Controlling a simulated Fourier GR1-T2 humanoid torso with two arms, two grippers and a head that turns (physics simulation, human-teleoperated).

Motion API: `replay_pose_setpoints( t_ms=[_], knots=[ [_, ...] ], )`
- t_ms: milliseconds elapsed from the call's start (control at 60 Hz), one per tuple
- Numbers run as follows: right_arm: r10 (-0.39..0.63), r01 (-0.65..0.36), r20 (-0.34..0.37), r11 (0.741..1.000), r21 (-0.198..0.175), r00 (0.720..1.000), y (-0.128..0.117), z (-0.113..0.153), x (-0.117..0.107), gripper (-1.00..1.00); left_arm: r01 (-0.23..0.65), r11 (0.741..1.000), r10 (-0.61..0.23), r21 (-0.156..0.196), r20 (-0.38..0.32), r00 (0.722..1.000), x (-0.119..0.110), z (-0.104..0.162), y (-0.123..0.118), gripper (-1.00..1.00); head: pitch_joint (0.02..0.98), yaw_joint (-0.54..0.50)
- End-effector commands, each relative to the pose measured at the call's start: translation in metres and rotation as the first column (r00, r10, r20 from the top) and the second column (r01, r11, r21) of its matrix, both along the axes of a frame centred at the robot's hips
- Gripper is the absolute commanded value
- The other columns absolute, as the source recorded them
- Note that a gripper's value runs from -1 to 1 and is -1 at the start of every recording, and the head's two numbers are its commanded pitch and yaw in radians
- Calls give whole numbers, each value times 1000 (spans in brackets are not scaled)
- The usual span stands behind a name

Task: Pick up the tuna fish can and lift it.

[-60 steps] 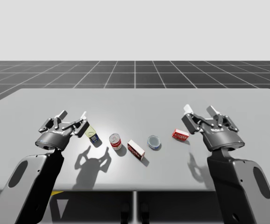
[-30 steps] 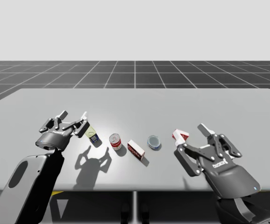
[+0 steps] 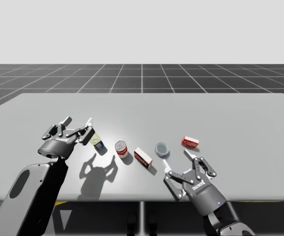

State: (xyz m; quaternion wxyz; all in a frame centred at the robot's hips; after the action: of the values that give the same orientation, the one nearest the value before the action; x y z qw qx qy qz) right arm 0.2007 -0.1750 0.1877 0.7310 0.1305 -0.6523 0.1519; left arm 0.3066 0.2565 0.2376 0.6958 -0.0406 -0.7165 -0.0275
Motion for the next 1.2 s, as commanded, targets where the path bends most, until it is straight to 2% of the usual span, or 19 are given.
replay_pose_setpoints(
  t_ms=[17, 350, 783, 1017, 1100, 1133, 1150, 1167, 1183, 1200],
  knots=[
    [-9, 8, -44, 1000, -20, 999, 8, -24, 12, -1000, 1, 1000, -1, -1, 0, 1000, 0, 0, 0, -1000, 844, -171],
    [-40, 31, -100, 996, -83, 994, 23, -46, 45, -1000, -4, 1000, 4, -3, -1, 1000, 0, 0, 0, -1000, 841, -174],
    [-68, 47, -171, 991, -124, 983, 31, -56, 73, -1000, -6, 1000, 6, -6, -3, 1000, -1, 0, -1, -1000, 836, -179],
    [-61, 33, -193, 989, -147, 979, 34, -57, 81, -1000, -5, 1000, 5, -6, -3, 1000, -2, 1, -2, -1000, 834, -186],
    [-37, 1, -230, 988, -157, 973, 34, -59, 79, -1000, -3, 1000, 3, -5, -5, 1000, -2, 0, -2, -1000, 836, -186],
    [-30, -7, -228, 987, -159, 973, 33, -60, 78, -645, -3, 1000, 3, -5, -5, 1000, -2, 0, -2, -1000, 836, -187],
    [-30, -8, -233, 987, -158, 972, 33, -60, 77, -66, -3, 1000, 3, -5, -5, 1000, -2, 0, -2, -1000, 835, -188],
    [-28, -11, -251, 988, -152, 968, 33, -60, 77, 670, -2, 1000, 2, -5, -5, 1000, -2, 0, -2, -1000, 834, -188],
    [-27, -12, -258, 989, -149, 966, 32, -61, 77, 923, -2, 1000, 2, -4, -5, 1000, -2, 0, -2, -1000, 833, -189],
    [-26, -13, -262, 989, -146, 965, 32, -61, 77, 958, -2, 1000, 2, -4, -5, 1000, -2, 0, -3, -1000, 833, -190]
  ],
)
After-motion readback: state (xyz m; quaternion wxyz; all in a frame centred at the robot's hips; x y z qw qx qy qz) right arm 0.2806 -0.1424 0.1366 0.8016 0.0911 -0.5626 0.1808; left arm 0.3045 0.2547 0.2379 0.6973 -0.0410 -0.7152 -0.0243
